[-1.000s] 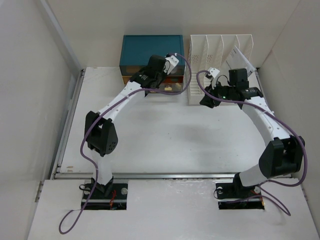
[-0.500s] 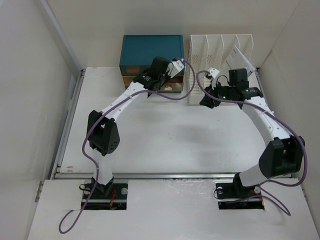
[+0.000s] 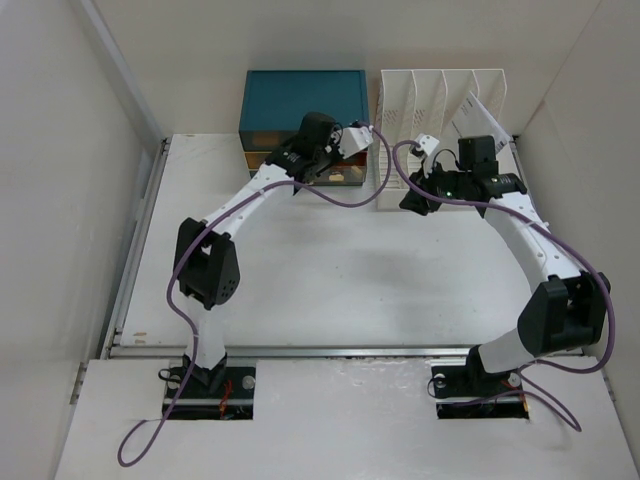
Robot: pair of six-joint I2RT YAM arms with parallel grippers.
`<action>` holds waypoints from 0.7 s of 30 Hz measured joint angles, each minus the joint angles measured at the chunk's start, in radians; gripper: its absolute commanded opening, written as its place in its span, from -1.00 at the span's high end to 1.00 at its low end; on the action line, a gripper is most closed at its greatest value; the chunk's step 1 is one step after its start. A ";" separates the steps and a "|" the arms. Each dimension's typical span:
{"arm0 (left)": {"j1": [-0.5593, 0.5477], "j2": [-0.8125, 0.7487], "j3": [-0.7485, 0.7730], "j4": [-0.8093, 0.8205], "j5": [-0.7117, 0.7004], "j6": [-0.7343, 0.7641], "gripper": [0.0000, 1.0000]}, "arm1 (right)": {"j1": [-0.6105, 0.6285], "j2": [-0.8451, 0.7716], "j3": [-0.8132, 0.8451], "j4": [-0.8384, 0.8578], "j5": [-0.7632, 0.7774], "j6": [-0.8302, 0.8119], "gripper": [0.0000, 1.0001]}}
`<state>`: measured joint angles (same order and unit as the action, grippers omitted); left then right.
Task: Organize the desk
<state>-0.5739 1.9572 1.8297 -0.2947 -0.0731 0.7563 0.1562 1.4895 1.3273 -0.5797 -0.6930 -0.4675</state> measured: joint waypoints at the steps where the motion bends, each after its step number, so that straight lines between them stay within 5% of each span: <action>1: 0.000 0.000 -0.009 0.006 0.009 0.010 1.00 | 0.000 0.000 0.000 0.000 0.000 0.000 0.16; 21: 0.011 0.052 -0.036 0.040 0.058 0.099 1.00 | 0.000 0.010 0.001 -0.016 0.000 0.000 0.16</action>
<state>-0.5625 2.0090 1.7935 -0.2543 -0.0147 0.8555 0.1562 1.4998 1.3281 -0.5957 -0.6933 -0.4675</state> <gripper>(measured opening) 0.203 0.417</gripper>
